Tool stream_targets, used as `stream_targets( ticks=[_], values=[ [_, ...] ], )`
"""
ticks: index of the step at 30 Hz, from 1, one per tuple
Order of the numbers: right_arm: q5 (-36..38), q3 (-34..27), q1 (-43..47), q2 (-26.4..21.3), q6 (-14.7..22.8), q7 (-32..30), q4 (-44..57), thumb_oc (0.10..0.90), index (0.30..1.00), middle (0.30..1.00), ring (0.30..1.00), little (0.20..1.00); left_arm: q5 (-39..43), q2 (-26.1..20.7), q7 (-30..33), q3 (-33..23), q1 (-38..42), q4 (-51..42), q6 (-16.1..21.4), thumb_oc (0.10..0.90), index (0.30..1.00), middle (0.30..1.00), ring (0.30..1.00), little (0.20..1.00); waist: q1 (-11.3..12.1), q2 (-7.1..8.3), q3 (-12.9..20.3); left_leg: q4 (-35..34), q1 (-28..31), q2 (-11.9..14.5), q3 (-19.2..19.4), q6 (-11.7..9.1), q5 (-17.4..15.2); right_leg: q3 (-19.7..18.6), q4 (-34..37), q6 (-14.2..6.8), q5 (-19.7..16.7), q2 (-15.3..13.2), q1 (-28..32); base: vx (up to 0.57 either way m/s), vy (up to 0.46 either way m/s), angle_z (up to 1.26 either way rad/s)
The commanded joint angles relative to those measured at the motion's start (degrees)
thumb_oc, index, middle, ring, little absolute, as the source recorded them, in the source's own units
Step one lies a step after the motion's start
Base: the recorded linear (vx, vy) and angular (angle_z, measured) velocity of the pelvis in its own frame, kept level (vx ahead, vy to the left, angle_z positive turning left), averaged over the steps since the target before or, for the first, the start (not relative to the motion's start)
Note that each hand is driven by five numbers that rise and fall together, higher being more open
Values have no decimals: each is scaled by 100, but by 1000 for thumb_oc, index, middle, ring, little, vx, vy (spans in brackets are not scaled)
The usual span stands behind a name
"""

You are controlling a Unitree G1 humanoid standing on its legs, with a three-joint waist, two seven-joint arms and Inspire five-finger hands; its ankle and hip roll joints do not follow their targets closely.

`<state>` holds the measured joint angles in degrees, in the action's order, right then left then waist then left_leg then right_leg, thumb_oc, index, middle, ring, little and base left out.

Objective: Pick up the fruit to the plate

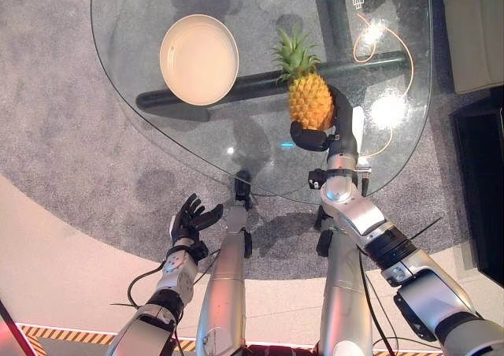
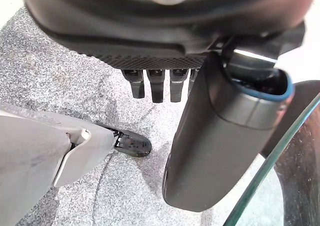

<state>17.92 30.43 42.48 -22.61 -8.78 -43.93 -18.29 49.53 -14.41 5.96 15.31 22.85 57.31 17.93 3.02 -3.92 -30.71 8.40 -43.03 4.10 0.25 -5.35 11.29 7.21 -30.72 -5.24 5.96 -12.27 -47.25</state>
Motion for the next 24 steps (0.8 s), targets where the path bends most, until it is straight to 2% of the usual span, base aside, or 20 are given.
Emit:
stream_targets(
  ticks=[1,5,10,16,24],
  values=[
    [-371,-40,248,-162,115,-210,65,100,300,300,300,200,714,3,-120,-85,-222,-13,348,800,900,900,900,900,26,-161,92,543,-26,-414,266,258,-660,304,961,44,-626,301,112,0,0,0],
    [-734,-60,275,-221,110,-315,105,100,300,300,300,200,1265,27,-227,-311,-208,-274,563,800,900,900,900,900,27,-182,92,538,-2,-424,252,261,-667,288,937,35,-605,299,121,0,0,0],
    [-1151,-149,329,-334,74,-439,179,100,300,300,300,200,1584,3,-4,-542,-146,-654,946,800,900,900,900,900,20,-231,92,492,26,-429,232,260,-655,253,917,23,-584,303,110,0,0,0],
    [-1501,-285,345,-558,154,-616,336,100,300,300,300,200,1615,-278,811,-1040,142,-1092,1487,800,900,900,900,900,-21,-249,92,455,70,-414,237,245,-658,212,895,33,-529,311,123,-5,1,0],
    [-2047,-472,356,-791,245,-814,645,100,300,300,300,200,839,-659,1958,-1445,739,-1929,2152,800,900,900,900,900,-110,-258,92,398,104,-383,260,198,-642,128,900,49,-473,345,133,-16,4,-1]
  ],
)
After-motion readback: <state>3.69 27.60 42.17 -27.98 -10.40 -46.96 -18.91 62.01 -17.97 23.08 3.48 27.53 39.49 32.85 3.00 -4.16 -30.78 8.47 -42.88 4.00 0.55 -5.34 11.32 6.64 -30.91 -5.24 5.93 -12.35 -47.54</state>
